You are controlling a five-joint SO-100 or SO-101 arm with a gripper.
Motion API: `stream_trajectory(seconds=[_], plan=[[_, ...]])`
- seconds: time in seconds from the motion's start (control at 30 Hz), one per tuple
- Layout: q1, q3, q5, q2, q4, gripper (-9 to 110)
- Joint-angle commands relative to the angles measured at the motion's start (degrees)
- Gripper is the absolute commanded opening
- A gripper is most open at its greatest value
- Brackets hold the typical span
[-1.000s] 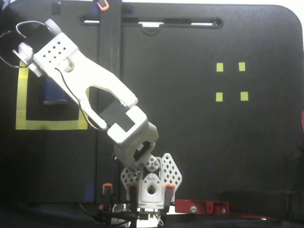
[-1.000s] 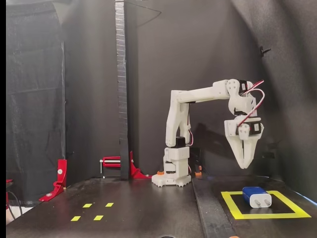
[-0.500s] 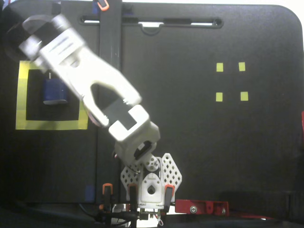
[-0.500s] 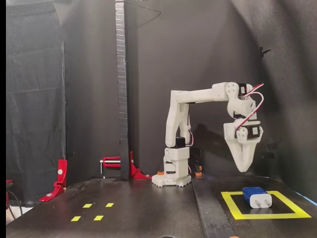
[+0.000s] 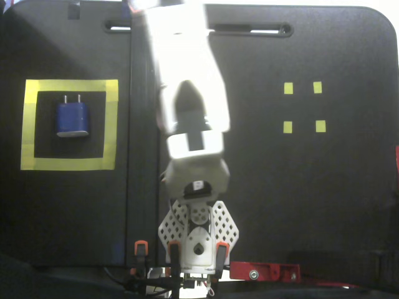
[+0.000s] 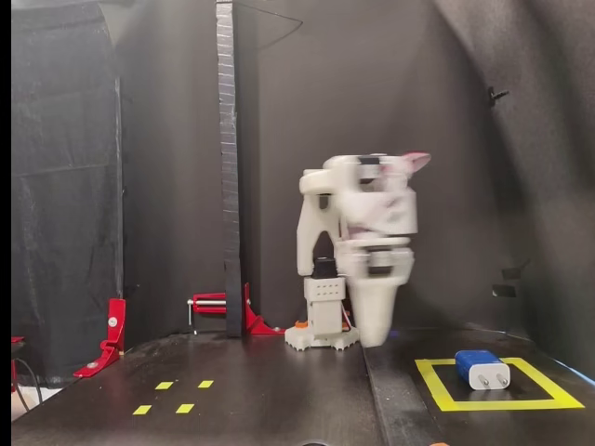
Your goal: Grasp the block and place it in the designated area.
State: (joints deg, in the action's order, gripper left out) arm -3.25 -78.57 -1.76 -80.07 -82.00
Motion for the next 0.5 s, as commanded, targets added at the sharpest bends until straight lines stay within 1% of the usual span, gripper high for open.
stream_trajectory(seconds=[0.0, 0.17, 0.33, 0.47], plan=[[6.8, 2.4, -2.0, -0.2, 0.4, 0], [13.5, 2.4, -6.7, -0.2, 0.5, 0], [14.4, 2.3, -7.7, -1.1, 1.6, 0], [14.4, 1.5, -7.7, -4.9, 5.3, 0]])
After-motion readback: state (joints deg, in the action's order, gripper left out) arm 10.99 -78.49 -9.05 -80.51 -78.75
